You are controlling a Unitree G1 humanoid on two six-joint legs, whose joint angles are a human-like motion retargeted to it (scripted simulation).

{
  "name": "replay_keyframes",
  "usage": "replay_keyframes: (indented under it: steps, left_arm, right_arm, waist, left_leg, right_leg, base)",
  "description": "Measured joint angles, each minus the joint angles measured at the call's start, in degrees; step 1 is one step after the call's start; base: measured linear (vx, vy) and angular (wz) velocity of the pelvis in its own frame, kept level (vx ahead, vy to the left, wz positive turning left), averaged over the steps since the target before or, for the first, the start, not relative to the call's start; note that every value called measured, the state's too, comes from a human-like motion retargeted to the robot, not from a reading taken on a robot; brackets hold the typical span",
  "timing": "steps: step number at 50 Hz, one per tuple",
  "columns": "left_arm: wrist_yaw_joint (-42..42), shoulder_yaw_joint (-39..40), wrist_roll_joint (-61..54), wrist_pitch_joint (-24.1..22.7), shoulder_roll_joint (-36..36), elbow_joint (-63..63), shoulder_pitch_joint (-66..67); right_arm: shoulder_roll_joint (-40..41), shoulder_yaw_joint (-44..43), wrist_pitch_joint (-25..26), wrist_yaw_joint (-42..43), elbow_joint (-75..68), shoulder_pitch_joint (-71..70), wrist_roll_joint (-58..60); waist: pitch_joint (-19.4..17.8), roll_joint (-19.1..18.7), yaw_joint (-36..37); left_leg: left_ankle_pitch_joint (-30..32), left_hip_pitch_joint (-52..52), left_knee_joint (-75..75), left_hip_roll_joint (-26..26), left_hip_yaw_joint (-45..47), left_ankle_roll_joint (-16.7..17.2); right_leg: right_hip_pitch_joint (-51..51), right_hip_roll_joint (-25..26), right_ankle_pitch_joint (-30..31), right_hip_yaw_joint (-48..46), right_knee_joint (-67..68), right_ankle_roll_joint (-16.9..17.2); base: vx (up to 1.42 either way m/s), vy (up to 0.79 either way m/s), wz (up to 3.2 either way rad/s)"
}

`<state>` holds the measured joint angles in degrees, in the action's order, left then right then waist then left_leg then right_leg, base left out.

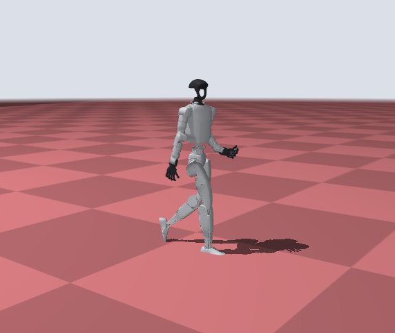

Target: Walk run

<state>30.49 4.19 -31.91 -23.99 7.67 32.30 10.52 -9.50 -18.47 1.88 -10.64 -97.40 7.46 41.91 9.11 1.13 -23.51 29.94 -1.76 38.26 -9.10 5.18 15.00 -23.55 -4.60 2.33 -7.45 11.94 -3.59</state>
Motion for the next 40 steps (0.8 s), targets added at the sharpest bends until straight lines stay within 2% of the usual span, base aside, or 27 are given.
replay_keyframes:
  steps: [2, 3, 4, 7, 9, 15, 17, 20, 22, 23, 25, 26, 28, 30, 32, 33, 35, 37, 38, 40]
  left_arm:
    - [1.52, 0.97, 0.01, 0.33, -0.25, -0.18, 0.15]
    - [2.3, 1.4, 0.25, 0.63, -0.42, -0.36, 0.32]
    - [2.62, 1.71, 0.5, 0.73, -0.46, -0.67, 0.52]
    - [2.4, 2.67, 1.07, 0.37, -0.71, -1.69, 0.79]
    - [2.32, 3.06, 1.37, 0.26, -1.0, -2.1, 1.01]
    - [2.64, 3.71, 1.86, 1.1, -0.92, -1.68, 0.91]
    - [2.26, 3.9, 1.66, 1.0, -0.57, -1.36, 0.6]
    - [2.11, 4.06, 1.64, 1.09, -0.25, -1.01, 0.79]
    - [2.62, 4.39, 1.94, 1.59, -0.18, -0.48, 0.46]
    - [2.92, 4.8, 2.32, 1.88, -0.03, -0.31, 0.43]
    - [3.66, 5.72, 3.31, 2.07, 0.31, -0.1, 1.05]
    - [3.95, 6.18, 3.37, 2.11, 0.38, 0.04, 1.58]
    - [4.08, 7.4, 2.65, 2.41, 0.18, 0.63, 2.19]
    - [3.39, 8.13, 1.08, 2.88, -0.35, 1.42, 2.0]
    - [2.45, 7.64, 0.18, 2.61, -1.01, 2.19, 1.14]
    - [1.9, 7.09, -0.01, 2.27, -1.52, 2.52, 0.6]
    - [0.67, 6.73, -0.82, 1.9, -2.25, 3.85, -1.41]
    - [0.11, 5.33, -1.73, 1.64, -3.21, 4.69, -3.64]
    - [0.27, 3.97, -1.98, 1.36, -3.72, 4.62, -4.32]
    - [1.24, 3.23, -1.54, 1.06, -4.45, 3.51, -5.11]
  right_arm:
    - [0.41, 0.2, -0.06, -0.5, 0.77, -3.42, -0.32]
    - [0.77, 0.39, -0.42, -0.44, 2.08, -4.91, -0.44]
    - [0.91, 0.73, -1.14, -0.24, 3.82, -6.35, -0.39]
    - [1.0, 2.49, -3.87, 1.04, 10.23, -10.64, -0.04]
    - [0.66, 3.91, -5.34, 2.43, 14.32, -13.14, -0.58]
    - [-1.69, 5.1, -8.53, 6.47, 21.75, -19.07, -3.74]
    - [-2.36, 5.36, -9.45, 6.81, 22.25, -20.24, -5.66]
    - [-2.71, 5.62, -10.24, 6.1, 21.61, -20.39, -7.56]
    - [-2.54, 4.81, -9.89, 5.1, 20.58, -19.51, -7.49]
    - [-2.28, 4.48, -9.56, 4.67, 19.87, -18.8, -7.14]
    - [-1.49, 3.83, -8.82, 3.85, 17.82, -16.73, -5.71]
    - [-0.96, 3.7, -8.28, 3.73, 16.49, -15.3, -4.5]
    - [0.38, 4.51, -6.81, 4.4, 13.32, -12.48, -2.24]
    - [1.09, 6.57, -5.46, 5.7, 9.16, -10.11, -1.28]
    - [0.6, 7.51, -5.19, 4.67, 5.12, -8.37, -0.02]
    - [0.77, 7.35, -5.04, 3.46, 3.82, -7.31, 1.2]
    - [0.64, 7.04, -4.49, 0.79, 2.28, -5.19, 4.29]
    - [0.64, 5.2, -4.49, 0.8, 2.22, -2.37, 5.53]
    - [0.98, 3.55, -5.44, 1.11, 2.43, -0.61, 5.12]
    - [0.78, 2.45, -6.33, 2.71, 2.43, 2.31, 3.56]
  waist:
    - [0.59, 2.19, 2.07]
    - [0.14, 2.32, 2.92]
    - [-0.27, 2.7, 3.62]
    - [-1.34, 4.19, 6.6]
    - [-1.63, 4.45, 9.22]
    - [-2.58, 1.98, 15.33]
    - [-3.0, 2.24, 16.2]
    - [-3.19, 2.79, 16.77]
    - [-3.14, 2.78, 18.29]
    - [-2.93, 3.19, 19.75]
    - [-2.24, 3.8, 22.61]
    - [-1.52, 4.06, 23.09]
    - [-0.39, 3.48, 21.66]
    - [-1.08, 4.15, 18.39]
    - [-1.62, 3.89, 18.23]
    - [-1.19, 1.01, 17.99]
    - [-0.75, -1.52, 21.56]
    - [-1.5, -2.88, 20.47]
    - [-2.34, -5.31, 13.31]
    - [-2.43, -5.93, 11.03]
  left_leg:
    - [-3.12, 4.58, 6.41, -1.24, -1.6, -0.21]
    - [-7.25, 7.28, 9.89, -0.67, -2.7, -0.84]
    - [-10.32, 9.84, 11.72, 0.55, -1.52, -3.01]
    - [-18.76, 17.43, 12.19, 5.61, 6.67, -12.46]
    - [-22.49, 21.46, 6.28, 6.48, 9.32, -16.75]
    - [-26.84, 27.74, -25.3, 5.4, 11.84, -24.17]
    - [-30.19, 28.26, -34.47, 2.58, 11.74, -23.54]
    - [-33.6, 27.36, -40.58, 0.08, 12.25, -19.57]
    - [-32.28, 26.42, -37.05, 0.49, 11.79, -22.29]
    - [-32.16, 26.08, -35.22, 1.17, 13.19, -23.91]
    - [-26.99, 24.68, -33.89, 2.35, 14.94, -25.0]
    - [-26.88, 24.51, -32.63, 1.55, 10.06, -26.22]
    - [-28.47, 24.89, -28.69, 1.65, 2.58, -27.25]
    - [-31.95, 22.2, -24.99, 1.32, 5.06, -28.08]
    - [-34.07, 16.82, -26.19, 2.15, 11.12, -28.76]
    - [-34.49, 14.98, -27.98, 4.39, 8.23, -27.98]
    - [-35.37, 12.48, -30.02, 6.85, 10.17, -27.26]
    - [-36.16, 9.63, -31.04, 7.53, 11.48, -26.45]
    - [-35.89, 8.91, -31.12, 7.52, 4.57, -26.3]
    - [-36.94, 6.2, -32.59, 6.15, 3.53, -26.21]
  right_leg:
    - [4.17, 1.63, -1.58, 1.82, -1.66, -1.31]
    - [6.56, 3.59, -2.13, 2.06, -2.7, -2.21]
    - [8.58, 4.32, -2.37, 2.54, -3.71, -2.49]
    - [13.33, 5.19, -2.81, 3.74, -6.11, -3.16]
    - [15.72, 6.98, -3.42, 4.95, -7.13, -4.17]
    - [23.21, 12.65, -6.86, 5.97, -8.9, -5.9]
    - [26.17, 12.8, -7.91, 4.8, -9.22, -6.28]
    - [30.32, 12.98, -7.42, 2.35, -8.48, -6.15]
    - [31.95, 13.47, -4.4, 2.54, -6.67, -5.23]
    - [32.63, 12.96, -1.78, 2.85, -5.56, -4.39]
    - [33.73, 11.32, 6.89, 0.34, -2.55, -2.76]
    - [33.3, 10.55, 13.16, 0.06, 0.28, -1.53]
    - [30.36, 11.38, 24.43, 1.6, 8.75, 0.61]
    - [23.61, 11.52, 27.67, 3.25, 27.33, 1.54]
    - [18.97, 7.5, 27.67, 0.17, 39.06, 0.15]
    - [17.47, 9.85, 27.67, -1.52, 36.9, -0.99]
    - [14.64, 14.03, 26.04, 0.77, 32.93, -4.6]
    - [9.39, 14.82, 19.71, 4.12, 33.11, -1.77]
    - [4.62, 13.39, 16.11, -1.66, 33.92, -0.16]
    - [0.7, 12.28, 9.67, -0.43, 28.22, 1.88]
  base:
    - [0.92, -0.5, -0.57]
    - [0.82, -0.48, -0.68]
    - [0.73, -0.35, -0.55]
    - [0.79, -0.24, -0.88]
    - [0.69, -0.14, -1.01]
    - [0.86, -0.09, -0.66]
    - [0.92, -0.09, -0.21]
    - [0.99, -0.08, -0.06]
    - [1.17, -0.06, -0.44]
    - [1.1, -0.06, -0.96]
    - [1.22, -0.03, -1.14]
    - [1.37, 0.02, -0.84]
    - [1.22, 0.0, -0.15]
    - [1.11, -0.02, 0.37]
    - [1.1, 0.03, -0.11]
    - [0.87, 0.05, -0.62]
    - [0.85, 0.05, -1.39]
    - [0.87, 0.07, 1.09]
    - [0.9, 0.07, 3.44]
    - [0.9, -0.01, 1.77]
